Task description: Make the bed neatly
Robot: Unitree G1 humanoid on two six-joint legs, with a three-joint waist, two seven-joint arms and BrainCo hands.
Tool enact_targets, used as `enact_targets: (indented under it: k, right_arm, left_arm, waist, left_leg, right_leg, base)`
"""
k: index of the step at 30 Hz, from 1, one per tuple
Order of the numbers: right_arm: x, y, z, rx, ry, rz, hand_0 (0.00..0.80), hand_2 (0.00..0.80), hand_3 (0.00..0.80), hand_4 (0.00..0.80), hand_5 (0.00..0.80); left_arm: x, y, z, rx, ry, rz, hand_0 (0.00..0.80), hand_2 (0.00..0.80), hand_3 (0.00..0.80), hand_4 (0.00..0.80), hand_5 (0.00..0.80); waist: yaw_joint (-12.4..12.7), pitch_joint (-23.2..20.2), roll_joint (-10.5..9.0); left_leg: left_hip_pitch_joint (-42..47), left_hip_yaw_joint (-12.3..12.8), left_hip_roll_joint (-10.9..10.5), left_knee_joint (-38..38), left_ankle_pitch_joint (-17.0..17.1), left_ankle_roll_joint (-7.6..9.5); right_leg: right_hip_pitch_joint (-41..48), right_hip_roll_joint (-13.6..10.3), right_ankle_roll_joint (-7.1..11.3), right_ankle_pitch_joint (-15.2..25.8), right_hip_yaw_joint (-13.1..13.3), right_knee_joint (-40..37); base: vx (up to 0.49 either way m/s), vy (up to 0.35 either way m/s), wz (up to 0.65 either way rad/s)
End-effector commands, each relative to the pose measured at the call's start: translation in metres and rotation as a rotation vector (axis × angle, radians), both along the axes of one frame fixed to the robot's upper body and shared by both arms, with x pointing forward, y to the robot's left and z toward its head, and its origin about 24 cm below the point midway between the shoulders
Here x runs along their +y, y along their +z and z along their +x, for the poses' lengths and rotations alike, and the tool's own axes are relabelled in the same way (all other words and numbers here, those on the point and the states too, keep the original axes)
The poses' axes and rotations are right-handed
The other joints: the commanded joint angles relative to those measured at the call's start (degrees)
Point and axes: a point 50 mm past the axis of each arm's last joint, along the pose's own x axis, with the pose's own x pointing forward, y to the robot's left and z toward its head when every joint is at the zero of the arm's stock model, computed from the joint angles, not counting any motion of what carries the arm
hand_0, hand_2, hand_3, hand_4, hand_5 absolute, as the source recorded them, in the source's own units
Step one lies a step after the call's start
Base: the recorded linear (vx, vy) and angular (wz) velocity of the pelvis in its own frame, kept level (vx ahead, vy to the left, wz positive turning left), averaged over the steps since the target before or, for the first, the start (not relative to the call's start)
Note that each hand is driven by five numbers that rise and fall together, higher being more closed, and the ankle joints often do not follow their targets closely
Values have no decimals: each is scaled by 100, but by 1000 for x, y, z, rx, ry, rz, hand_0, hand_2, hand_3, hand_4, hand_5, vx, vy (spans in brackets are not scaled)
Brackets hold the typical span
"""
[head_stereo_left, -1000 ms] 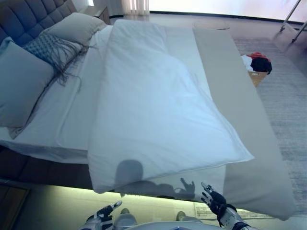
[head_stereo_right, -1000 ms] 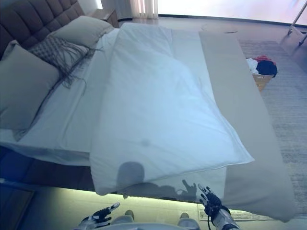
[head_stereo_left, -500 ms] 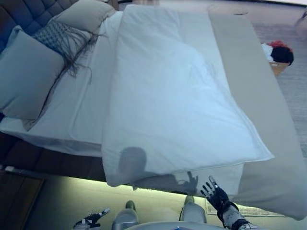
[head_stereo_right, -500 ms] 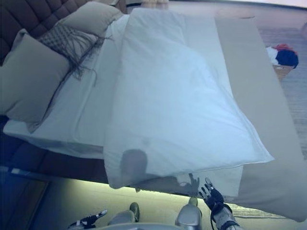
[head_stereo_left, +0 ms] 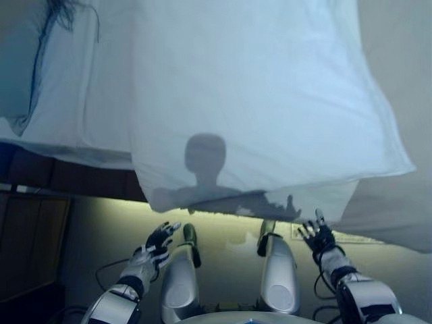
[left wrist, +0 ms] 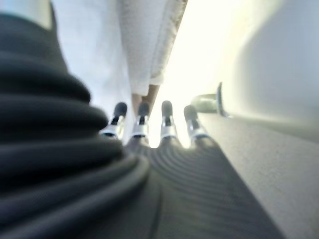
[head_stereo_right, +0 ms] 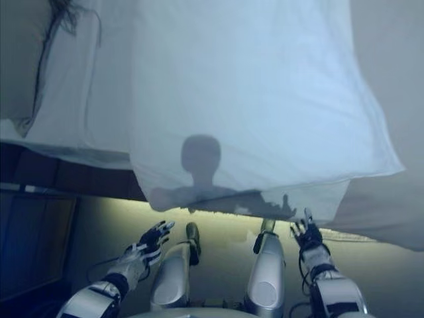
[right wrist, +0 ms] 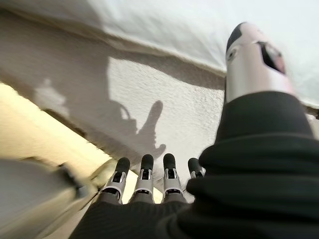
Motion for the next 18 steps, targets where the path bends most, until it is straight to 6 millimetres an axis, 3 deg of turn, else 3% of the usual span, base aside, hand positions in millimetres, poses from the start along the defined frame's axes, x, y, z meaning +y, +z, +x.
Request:
enact_targets:
  k: [1,8,18]
  right_arm:
    - [-33,36,15,-140,-95,-17,0,0,0,0,0]
    - [-64,105,44,-340,-60,-122,0,0,0,0,0]
    - [-82,193,69,-525,-16,-290,0,0,0,0,0]
  left_arm:
    - [5,11,7,-93,121,-205,0,0,0,0,0]
    - [0,28,14,-214,168,-358,0,0,0,0,0]
    - [11,37,8,-300,200,-406,0,0,0,0,0]
  waist:
    - [165,44,17]
    - [374,227,199]
    - [543,228,327]
  left_leg:
    - [-298,-347,-50,385,-204,126]
    - [-1078,-497,-117,756,-277,160]
    - [-1705,-478,45,1005,-372,149]
  right_leg:
    - [-91,-301,425,315,310,-179]
    - [-838,-457,370,248,275,211]
    - [-1467,-416,271,-171,250,848]
  base:
    - [-85,-104,11]
    - [-63,-106,8]
    - [0,-56,8]
